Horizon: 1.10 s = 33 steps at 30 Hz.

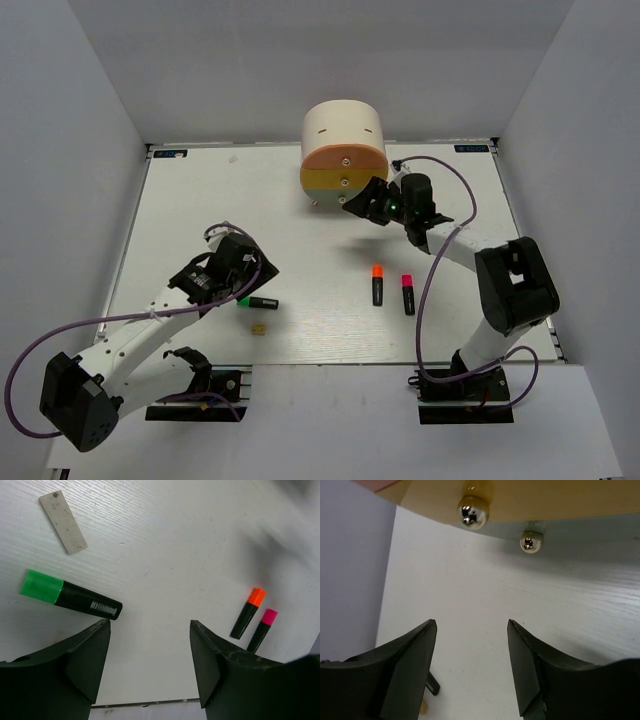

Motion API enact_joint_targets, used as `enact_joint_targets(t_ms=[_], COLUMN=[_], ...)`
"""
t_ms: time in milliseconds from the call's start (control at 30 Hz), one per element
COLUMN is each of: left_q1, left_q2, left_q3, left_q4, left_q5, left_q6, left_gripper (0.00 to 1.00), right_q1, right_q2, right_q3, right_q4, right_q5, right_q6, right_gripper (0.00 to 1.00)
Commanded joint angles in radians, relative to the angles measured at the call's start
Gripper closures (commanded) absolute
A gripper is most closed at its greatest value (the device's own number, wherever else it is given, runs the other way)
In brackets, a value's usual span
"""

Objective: Sort the stationery into containers
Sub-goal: Open the drawer in the storage box.

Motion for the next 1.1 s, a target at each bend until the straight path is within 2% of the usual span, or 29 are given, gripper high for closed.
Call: enact_joint_targets(t_ms=[0,167,333,633,933,1067], left_q1=[0.003,0.003,0.003,0.003,0.003,0.003], left_q2=[-0.024,-0.024,-0.004,0.017,0.026,0.036], left_q3=[-0.007,-0.016,-0.016,-0.007,-0.007,-0.007], left_q4=[-0.018,-0.018,-0.027,-0.037,-0.037,-0.037], left_q5=[-0.003,-0.003,-0.003,-0.003,-0.003,-0.003], left_q6=[-0.003,-0.003,-0.003,-0.003,-0.012,-0.012], left_gripper=[0.25,0.24,0.24,0.24,0.24,0.24], right_q1=[0.001,0.003,0.009,0.01,0.013,0.015], right_q2=[0.041,0.107,0.149,0.219,0.248,0.25], right_q3=[0.068,0.142,0.2,0.267,0.286,0.284], right_q4=[0.104,0.118,0.136,0.147,0.142,0.147], right_q5=[0.064,0.113,0.141,0.167,0.179,0.181], right_q6=[0.138,0.162,0.176,0.198,0.205,0.202], right_gripper=[0.35,0.35,0.45,0.51,0.54,0.6])
